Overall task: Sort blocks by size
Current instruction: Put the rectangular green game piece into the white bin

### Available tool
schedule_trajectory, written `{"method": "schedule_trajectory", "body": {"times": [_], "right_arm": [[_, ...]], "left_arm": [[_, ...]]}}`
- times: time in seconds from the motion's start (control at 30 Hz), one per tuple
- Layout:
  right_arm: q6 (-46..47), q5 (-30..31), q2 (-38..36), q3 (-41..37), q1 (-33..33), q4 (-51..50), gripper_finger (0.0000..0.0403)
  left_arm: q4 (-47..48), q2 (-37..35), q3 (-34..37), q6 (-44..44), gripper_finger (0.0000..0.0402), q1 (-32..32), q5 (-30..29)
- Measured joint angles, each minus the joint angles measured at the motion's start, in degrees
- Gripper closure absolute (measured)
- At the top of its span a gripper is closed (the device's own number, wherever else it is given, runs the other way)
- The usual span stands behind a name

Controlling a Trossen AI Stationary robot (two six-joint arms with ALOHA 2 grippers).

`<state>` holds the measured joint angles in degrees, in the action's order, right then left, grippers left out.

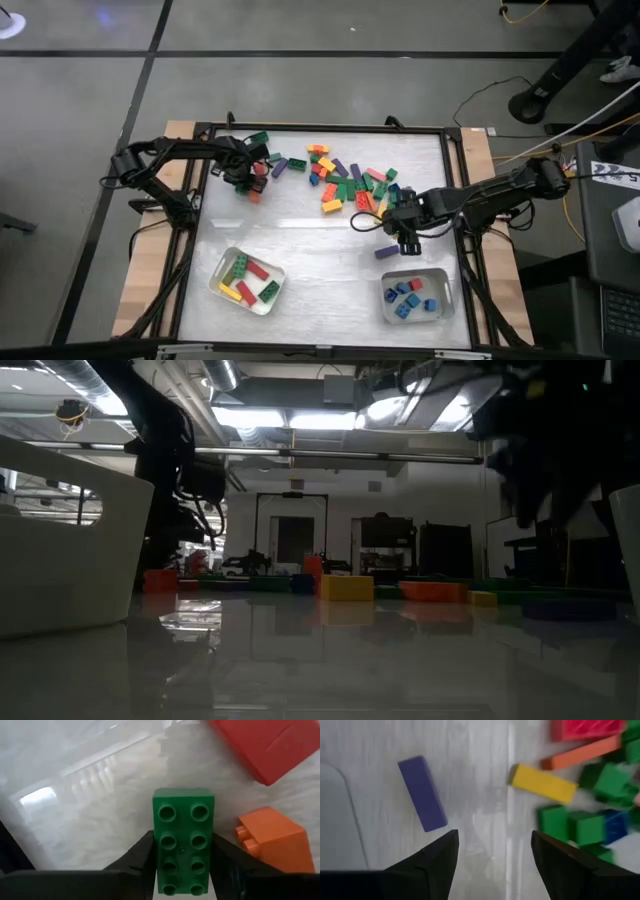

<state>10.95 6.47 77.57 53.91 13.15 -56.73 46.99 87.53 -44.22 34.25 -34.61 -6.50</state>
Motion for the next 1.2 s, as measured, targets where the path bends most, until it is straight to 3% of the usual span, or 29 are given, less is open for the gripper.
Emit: {"method": "schedule_trajectory", "body": {"times": [0.33, 0.63, 0.8, 1.0, 1.2], "right_arm": [[-0.3, -9.9, 0.3, -6.0, 0.0, 10.8, 0.0152], [-2.0, -10.6, 0.8, -6.0, 0.0, 16.0, 0.0152], [-2.4, -10.6, 1.9, -6.5, 0.0, 17.2, 0.0152], [-2.4, -13.6, 2.4, -9.8, 0.0, 22.8, 0.0152], [-2.4, -14.0, 2.5, -10.2, 0.0, 23.1, 0.0152]], "left_arm": [[5.7, -5.7, -8.9, -3.2, 0.0280, 0.0, 2.5], [8.5, -14.2, -10.4, -4.0, 0.0274, 5.7, 20.3], [8.0, -18.0, -10.4, -3.6, 0.0272, 16.1, 26.3], [4.4, -19.3, -10.4, 4.9, 0.0268, 33.8, 25.8], [-5.6, -17.0, -10.4, 14.3, 0.0258, 50.1, 22.1]]}}
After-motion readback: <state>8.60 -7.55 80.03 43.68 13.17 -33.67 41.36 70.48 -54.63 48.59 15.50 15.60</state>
